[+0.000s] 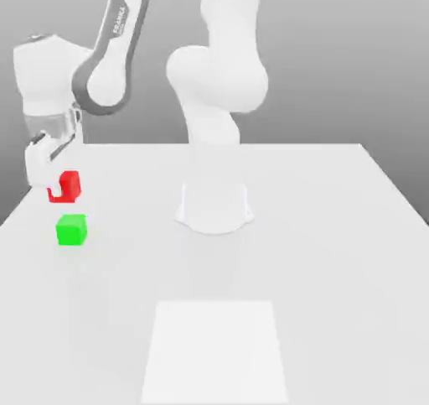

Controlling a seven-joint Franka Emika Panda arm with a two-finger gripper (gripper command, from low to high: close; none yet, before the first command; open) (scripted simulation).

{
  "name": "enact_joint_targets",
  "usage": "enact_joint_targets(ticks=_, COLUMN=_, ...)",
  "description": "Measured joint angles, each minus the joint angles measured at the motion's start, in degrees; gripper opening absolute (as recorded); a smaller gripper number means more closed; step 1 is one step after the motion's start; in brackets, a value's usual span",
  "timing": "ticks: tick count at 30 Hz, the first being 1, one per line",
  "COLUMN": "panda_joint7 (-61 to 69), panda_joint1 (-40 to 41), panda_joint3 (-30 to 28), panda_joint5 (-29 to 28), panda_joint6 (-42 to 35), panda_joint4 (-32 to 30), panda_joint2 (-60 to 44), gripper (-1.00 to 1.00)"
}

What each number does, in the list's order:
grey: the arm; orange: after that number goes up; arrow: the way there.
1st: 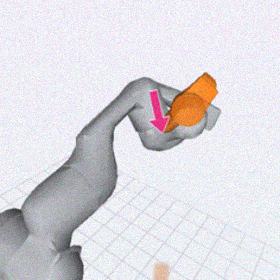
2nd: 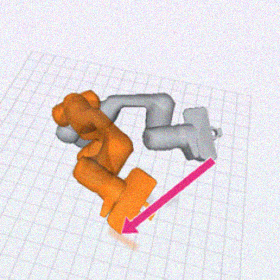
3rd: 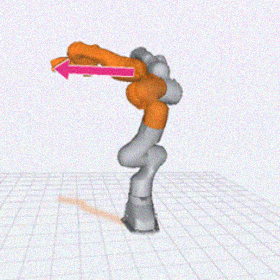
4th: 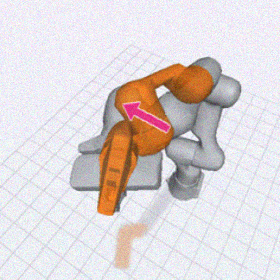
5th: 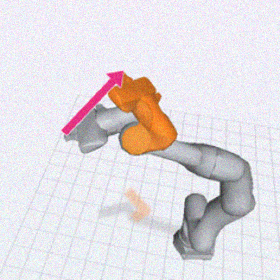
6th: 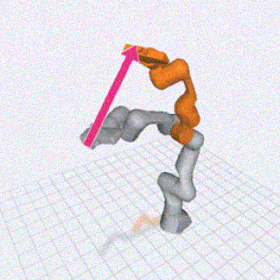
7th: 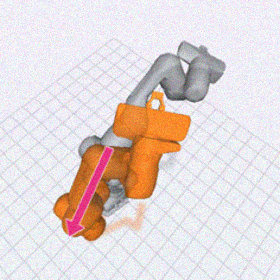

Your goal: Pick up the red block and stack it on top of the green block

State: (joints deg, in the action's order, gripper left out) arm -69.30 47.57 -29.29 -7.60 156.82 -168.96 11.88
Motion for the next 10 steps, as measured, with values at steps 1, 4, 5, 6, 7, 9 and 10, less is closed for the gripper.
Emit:
enact_joint_targets(ticks=1, panda_joint7=1.5, panda_joint1=-1.2, panda_joint3=-0.7, panda_joint5=2.2, panda_joint6=1.2, panda_joint4=0.0, panda_joint2=-1.4, gripper=-1.0)
enact_joint_targets(ticks=4, panda_joint7=5.5, panda_joint1=-4.2, panda_joint3=-2.0, panda_joint5=8.1, panda_joint6=4.9, panda_joint4=0.2, panda_joint2=-5.7, gripper=-1.0)
enact_joint_targets(ticks=5, panda_joint7=6.7, panda_joint1=-4.8, panda_joint3=-2.2, panda_joint5=9.8, panda_joint6=6.2, panda_joint4=0.2, panda_joint2=-7.1, gripper=-1.0)
enact_joint_targets(ticks=6, panda_joint7=7.6, panda_joint1=-5.3, panda_joint3=-2.3, panda_joint5=11.1, panda_joint6=7.6, panda_joint4=0.2, panda_joint2=-8.4, gripper=-1.0)
enact_joint_targets(ticks=7, panda_joint7=8.2, panda_joint1=-5.5, panda_joint3=-2.3, panda_joint5=12.0, panda_joint6=8.9, panda_joint4=0.2, panda_joint2=-9.7, gripper=-1.0)
enact_joint_targets(ticks=9, panda_joint7=7.9, panda_joint1=-5.2, panda_joint3=-2.1, panda_joint5=11.6, panda_joint6=11.7, panda_joint4=0.1, panda_joint2=-12.0, gripper=1.0)
enact_joint_targets(ticks=10, panda_joint7=7.9, panda_joint1=-5.1, panda_joint3=-2.1, panda_joint5=11.6, panda_joint6=11.7, panda_joint4=0.1, panda_joint2=-12.0, gripper=1.0)
